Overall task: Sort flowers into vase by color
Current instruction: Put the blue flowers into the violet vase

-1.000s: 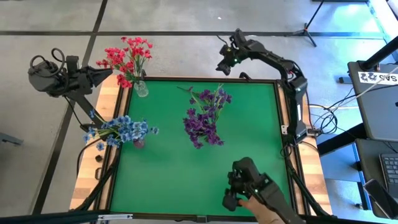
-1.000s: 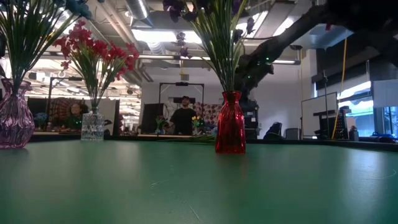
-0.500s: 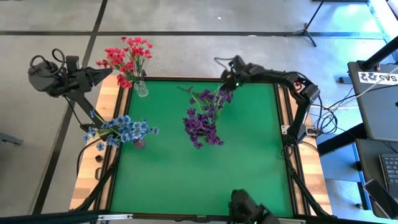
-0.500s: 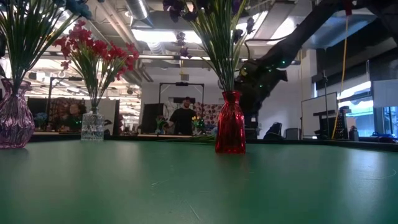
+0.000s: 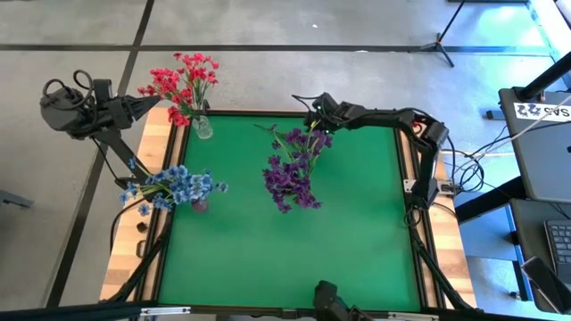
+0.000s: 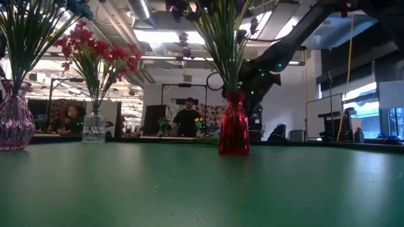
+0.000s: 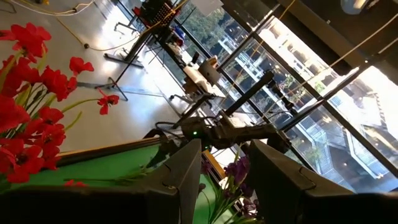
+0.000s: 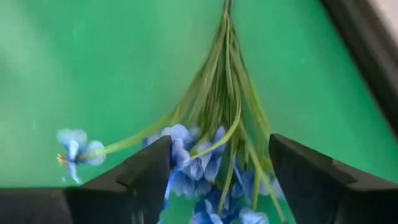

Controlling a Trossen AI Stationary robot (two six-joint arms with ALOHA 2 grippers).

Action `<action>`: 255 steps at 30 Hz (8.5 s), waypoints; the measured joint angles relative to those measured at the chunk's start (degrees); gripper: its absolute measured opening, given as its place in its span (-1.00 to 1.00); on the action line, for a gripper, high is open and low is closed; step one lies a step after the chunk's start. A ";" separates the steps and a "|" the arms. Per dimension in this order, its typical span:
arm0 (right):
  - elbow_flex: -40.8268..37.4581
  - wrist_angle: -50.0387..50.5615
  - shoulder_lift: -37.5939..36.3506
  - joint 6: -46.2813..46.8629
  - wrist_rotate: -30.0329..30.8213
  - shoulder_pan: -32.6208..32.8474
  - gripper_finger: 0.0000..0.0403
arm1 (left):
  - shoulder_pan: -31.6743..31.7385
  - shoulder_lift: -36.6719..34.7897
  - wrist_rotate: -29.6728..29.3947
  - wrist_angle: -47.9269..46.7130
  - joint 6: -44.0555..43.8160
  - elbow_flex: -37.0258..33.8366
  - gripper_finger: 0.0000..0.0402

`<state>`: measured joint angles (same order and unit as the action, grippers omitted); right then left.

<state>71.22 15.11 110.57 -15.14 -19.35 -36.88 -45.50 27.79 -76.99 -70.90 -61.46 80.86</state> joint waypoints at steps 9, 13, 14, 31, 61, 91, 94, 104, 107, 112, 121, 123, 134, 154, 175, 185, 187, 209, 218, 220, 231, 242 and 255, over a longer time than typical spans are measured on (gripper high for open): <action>0.12 4.40 4.03 -0.91 2.85 0.44 0.34 | 0.00 0.00 0.02 0.69 0.03 0.00 -0.35; 0.13 4.88 4.03 -1.36 6.27 0.58 0.15 | 0.00 0.00 0.05 0.80 0.32 0.00 -0.35; 0.13 5.05 4.03 -1.36 6.60 0.54 0.08 | 0.00 0.00 0.09 0.84 0.41 0.00 -0.35; -0.13 9.28 -6.42 0.23 21.51 0.41 -0.83 | 0.00 0.00 4.70 1.28 2.95 0.00 -0.35; 20.72 -1.50 -44.03 29.86 15.46 25.71 -0.94 | -0.09 8.91 20.83 37.77 57.07 -0.24 0.04; 20.61 11.71 -35.00 70.74 16.32 65.93 -0.93 | 10.43 40.08 24.25 57.69 79.33 -0.23 0.03; 20.61 11.70 -35.46 79.53 22.95 67.24 -0.92 | 10.33 40.94 20.46 56.68 84.27 -0.22 0.03; 20.61 11.71 -34.46 103.25 37.94 67.15 -0.92 | 12.60 44.30 13.51 54.68 119.08 -0.22 0.03; 20.62 11.63 -33.73 104.66 34.65 65.19 -0.92 | 15.43 45.83 14.06 55.50 127.53 -0.22 0.03; 20.63 9.87 -32.22 104.39 27.57 61.29 -0.92 | 20.16 48.19 20.82 57.12 131.62 -0.22 0.03; 20.63 6.16 -30.74 100.24 21.10 57.24 -0.91 | 23.80 51.39 24.84 62.04 134.04 -0.22 0.03; 20.63 7.46 -30.74 100.22 21.24 56.67 -0.91 | 23.84 51.45 24.94 62.04 134.02 -0.22 0.02; 20.63 8.38 -30.70 99.69 22.80 56.24 -0.90 | 22.97 51.40 26.95 64.66 132.29 -0.22 -0.42; 20.61 -4.09 -32.58 71.60 32.63 56.24 -0.02 | 15.94 42.78 21.71 73.19 107.75 -0.22 -0.96; 20.61 -3.07 -39.49 40.87 37.50 55.97 0.35 | -6.86 23.08 33.70 51.14 71.42 -0.13 -0.95; 17.51 -2.46 -39.32 40.13 32.73 56.04 0.35 | -7.82 22.84 42.70 58.38 66.20 -8.64 -0.95; 16.96 -2.41 -39.32 40.11 31.67 56.04 0.35 | -7.82 22.88 45.42 64.00 66.22 -11.75 -0.95; 16.74 4.03 -39.59 38.84 26.22 55.97 0.35 | -9.96 25.57 34.33 44.85 61.70 -16.96 -0.95; 16.74 4.82 -39.57 41.08 24.67 55.97 0.35 | -13.82 21.34 33.05 41.46 61.07 -17.77 -0.95; 16.74 4.84 -39.57 41.82 24.66 55.97 0.35 | -13.82 19.98 32.95 43.71 62.54 -19.54 -0.95; 16.74 4.81 -39.57 42.08 22.72 55.97 0.35 | 0.68 18.96 54.86 85.16 76.14 -38.97 -0.95; 16.76 6.50 -39.57 42.30 22.74 55.97 0.35 | -0.82 16.19 51.07 67.87 66.11 -39.27 -0.95; 16.77 0.65 -39.57 41.92 26.33 55.89 0.35 | -13.46 10.84 34.48 82.39 77.34 -39.19 -0.96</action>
<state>87.99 15.76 71.00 26.79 6.97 19.01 -58.96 38.63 -42.51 11.49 15.88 41.67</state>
